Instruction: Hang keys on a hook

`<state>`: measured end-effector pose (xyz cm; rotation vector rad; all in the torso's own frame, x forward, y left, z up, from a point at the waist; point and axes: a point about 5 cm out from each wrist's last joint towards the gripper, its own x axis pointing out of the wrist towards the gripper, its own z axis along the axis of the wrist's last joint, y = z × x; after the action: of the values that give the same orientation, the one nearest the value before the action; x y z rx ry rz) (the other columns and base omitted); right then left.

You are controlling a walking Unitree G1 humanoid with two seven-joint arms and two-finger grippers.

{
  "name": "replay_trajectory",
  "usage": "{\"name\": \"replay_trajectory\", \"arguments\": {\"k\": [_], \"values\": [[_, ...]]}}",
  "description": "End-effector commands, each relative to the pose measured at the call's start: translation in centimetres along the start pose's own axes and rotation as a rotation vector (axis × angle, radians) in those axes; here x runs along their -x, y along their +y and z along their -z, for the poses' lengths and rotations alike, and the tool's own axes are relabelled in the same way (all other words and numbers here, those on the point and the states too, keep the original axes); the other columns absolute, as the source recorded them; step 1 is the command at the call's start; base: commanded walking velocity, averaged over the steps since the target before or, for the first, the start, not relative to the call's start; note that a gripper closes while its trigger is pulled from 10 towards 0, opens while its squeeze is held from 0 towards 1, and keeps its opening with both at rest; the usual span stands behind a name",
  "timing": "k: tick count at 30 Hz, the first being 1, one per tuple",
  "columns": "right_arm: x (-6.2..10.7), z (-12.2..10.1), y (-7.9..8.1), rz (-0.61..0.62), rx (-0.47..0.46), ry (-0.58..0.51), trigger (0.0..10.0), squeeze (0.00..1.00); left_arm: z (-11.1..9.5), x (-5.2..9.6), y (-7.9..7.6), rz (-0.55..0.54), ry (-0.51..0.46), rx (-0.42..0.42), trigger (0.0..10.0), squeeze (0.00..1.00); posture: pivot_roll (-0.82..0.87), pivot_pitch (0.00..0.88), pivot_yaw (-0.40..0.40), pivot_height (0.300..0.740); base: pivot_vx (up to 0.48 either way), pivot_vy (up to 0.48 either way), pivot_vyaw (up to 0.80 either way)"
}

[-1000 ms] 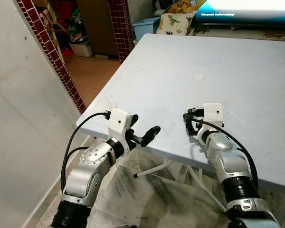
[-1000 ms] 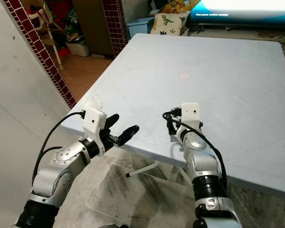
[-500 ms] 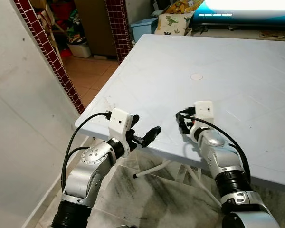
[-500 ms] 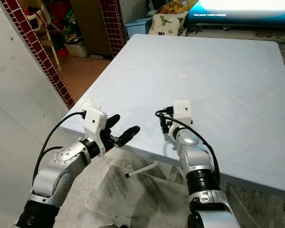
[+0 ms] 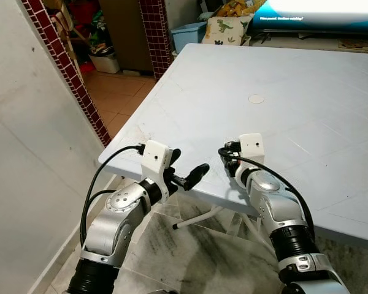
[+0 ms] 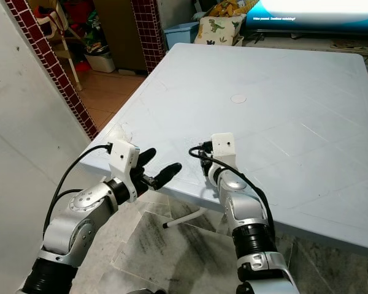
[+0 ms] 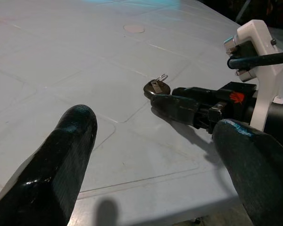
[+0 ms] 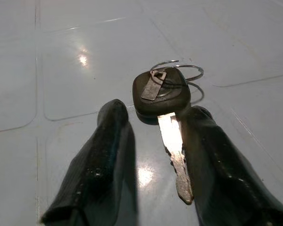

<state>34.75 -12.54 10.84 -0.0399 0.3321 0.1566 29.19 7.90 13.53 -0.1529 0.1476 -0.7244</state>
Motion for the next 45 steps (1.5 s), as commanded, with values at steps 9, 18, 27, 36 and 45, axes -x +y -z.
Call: {"name": "replay_trajectory", "arguments": {"k": [9,18,27,36,45], "values": [[0.1,0.8,0.4,0.003,0.013,0.041,0.0,0.0,-0.4,0.0,0.1,0.002,-0.005,-0.008,10.0,0.0,0.02,0.05,0.147,0.74,0.0,0.0,0.0],[0.1,0.8,0.1,0.015,0.025,0.036,0.0,0.0,-0.4,0.0,0.1,0.002,-0.007,-0.008,10.0,0.0,0.02,0.05,0.146,0.74,0.0,0.0,0.0],[0.2,0.6,-0.2,0.014,0.041,0.033,0.0,0.0,-0.3,-0.1,0.0,0.001,-0.009,-0.003,10.0,0.0,0.02,0.051,0.143,0.74,0.0,0.0,0.0],[0.8,-0.1,-1.0,-0.08,0.253,0.002,0.0,0.0,-0.4,-0.1,0.2,-0.004,-0.011,-0.004,10.0,0.0,0.01,0.049,0.14,0.74,0.0,0.0,0.0],[2.2,-2.6,-4.2,-0.162,0.887,-0.013,0.0,0.0,-0.4,-0.3,0.2,0.003,-0.013,-0.005,10.0,0.0,-0.01,0.037,0.147,0.74,0.0,0.0,0.0]]}}
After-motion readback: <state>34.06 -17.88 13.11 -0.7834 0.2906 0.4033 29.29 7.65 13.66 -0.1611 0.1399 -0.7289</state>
